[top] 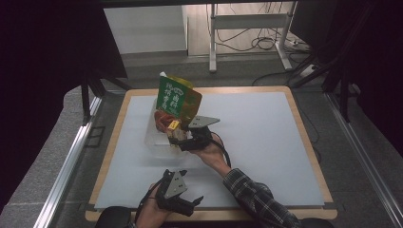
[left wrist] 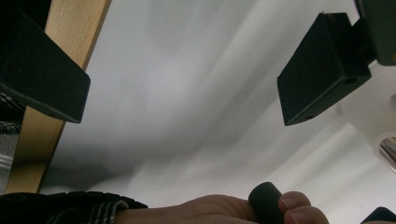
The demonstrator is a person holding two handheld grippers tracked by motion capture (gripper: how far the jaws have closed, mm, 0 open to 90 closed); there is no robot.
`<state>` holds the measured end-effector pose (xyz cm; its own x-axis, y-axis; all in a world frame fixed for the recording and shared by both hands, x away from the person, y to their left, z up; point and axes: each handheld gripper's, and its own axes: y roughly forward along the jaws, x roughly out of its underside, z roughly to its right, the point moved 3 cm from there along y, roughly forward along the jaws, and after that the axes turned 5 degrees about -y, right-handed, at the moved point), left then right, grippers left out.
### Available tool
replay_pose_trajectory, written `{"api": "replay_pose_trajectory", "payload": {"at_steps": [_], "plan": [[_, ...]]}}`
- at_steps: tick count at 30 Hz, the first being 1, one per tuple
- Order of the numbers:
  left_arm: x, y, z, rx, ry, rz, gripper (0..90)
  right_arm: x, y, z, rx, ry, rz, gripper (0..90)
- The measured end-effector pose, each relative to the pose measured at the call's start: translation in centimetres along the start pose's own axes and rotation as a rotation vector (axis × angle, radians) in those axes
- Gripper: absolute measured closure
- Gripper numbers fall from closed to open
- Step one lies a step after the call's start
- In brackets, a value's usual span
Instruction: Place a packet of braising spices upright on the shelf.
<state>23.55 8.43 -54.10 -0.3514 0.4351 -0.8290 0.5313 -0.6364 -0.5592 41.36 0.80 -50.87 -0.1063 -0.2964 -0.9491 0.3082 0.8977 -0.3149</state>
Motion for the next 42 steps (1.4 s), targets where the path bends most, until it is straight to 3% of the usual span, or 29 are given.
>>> {"api": "replay_pose_trajectory", "payload": {"at_steps": [7,13,17,21,29,42], "plan": [[0.0,0.0,0.1,0.000,0.001,0.001,2.1,0.6,-0.3,0.3,-0.004,0.024,-0.016,32.8],[0.0,0.1,0.1,-0.001,0.002,-0.001,2.1,0.4,-0.3,0.2,-0.002,0.020,-0.043,32.4],[0.0,0.0,0.0,-0.002,0.000,-0.001,2.1,0.1,-0.1,0.0,0.023,0.006,-0.068,30.8],[0.0,0.1,0.0,-0.002,0.001,-0.001,2.1,0.1,0.2,-0.2,0.036,-0.027,-0.112,25.8],[0.0,0.0,0.0,-0.003,0.002,0.000,2.1,-0.6,0.0,-0.5,0.024,-0.021,-0.119,18.9],[0.0,0.0,0.0,-0.006,0.000,0.005,2.1,-1.3,-0.8,-0.8,0.020,-0.022,-0.183,11.0]]}}
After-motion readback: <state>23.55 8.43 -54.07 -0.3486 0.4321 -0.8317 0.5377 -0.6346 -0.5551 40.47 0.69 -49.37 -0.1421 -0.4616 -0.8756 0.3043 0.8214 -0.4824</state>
